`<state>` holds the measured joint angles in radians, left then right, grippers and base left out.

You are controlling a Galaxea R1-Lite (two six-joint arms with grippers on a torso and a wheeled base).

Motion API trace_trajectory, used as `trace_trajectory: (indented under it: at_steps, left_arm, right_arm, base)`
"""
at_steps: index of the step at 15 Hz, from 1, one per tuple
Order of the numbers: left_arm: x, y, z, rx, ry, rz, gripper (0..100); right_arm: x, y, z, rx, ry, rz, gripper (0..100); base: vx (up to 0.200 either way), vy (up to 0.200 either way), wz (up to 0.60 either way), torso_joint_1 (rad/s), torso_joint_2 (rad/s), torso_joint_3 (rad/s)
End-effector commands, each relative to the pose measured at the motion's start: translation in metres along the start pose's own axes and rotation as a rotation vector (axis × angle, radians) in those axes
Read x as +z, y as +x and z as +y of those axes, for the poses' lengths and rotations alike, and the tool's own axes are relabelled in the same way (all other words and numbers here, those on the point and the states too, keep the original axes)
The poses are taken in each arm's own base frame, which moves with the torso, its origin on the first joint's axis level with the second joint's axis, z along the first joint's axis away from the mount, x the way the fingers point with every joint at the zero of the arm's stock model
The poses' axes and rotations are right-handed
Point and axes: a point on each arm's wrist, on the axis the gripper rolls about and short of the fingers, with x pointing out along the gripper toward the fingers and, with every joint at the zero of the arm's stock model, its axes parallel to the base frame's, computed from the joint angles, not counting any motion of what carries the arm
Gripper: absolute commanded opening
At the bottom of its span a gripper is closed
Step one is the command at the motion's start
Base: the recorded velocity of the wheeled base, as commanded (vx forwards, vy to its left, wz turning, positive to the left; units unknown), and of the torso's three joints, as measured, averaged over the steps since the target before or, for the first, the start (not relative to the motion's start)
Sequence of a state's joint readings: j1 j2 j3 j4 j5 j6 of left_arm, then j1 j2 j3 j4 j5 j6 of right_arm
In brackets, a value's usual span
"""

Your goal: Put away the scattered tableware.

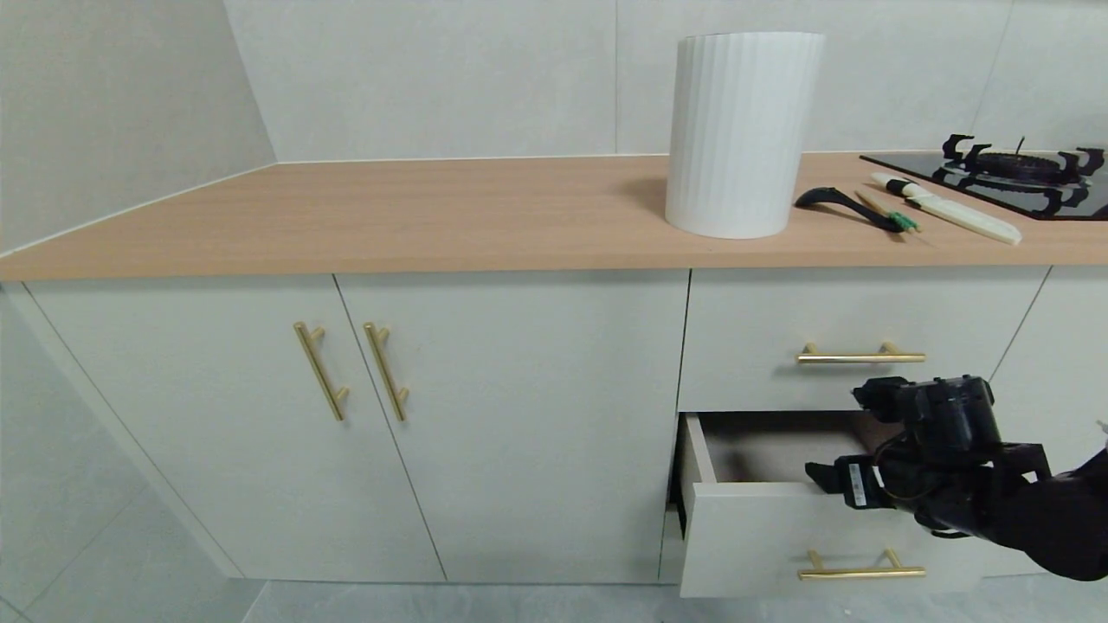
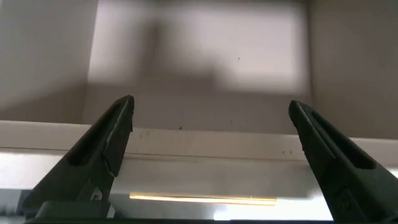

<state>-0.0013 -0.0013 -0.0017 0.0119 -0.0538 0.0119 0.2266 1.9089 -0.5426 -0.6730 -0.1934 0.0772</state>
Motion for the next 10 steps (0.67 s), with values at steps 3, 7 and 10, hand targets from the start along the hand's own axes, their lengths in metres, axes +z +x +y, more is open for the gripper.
trace_trajectory:
  at_steps: [3,7,10]
  left_arm:
    - [0.0,0.0,0.0,0.0,0.0,0.002,100]
    - [0.0,0.0,0.0,0.0,0.0,0.002,100]
    - [0.0,0.0,0.0,0.0,0.0,0.002,100]
  right_arm:
    - [0.016,-0.037,-0.004,0.066,-0.002,0.023,100]
    - [0.009,-0.045,-0.006,0.077,-0.087,0.105,100]
    - [0.003,-0.046,-0.006,0.076,-0.12,0.172,100]
  base:
    - [0.0,0.0,0.0,0.0,0.0,0.0]
    - [0.0,0.0,0.0,0.0,0.0,0.0]
    - [0.0,0.0,0.0,0.0,0.0,0.0]
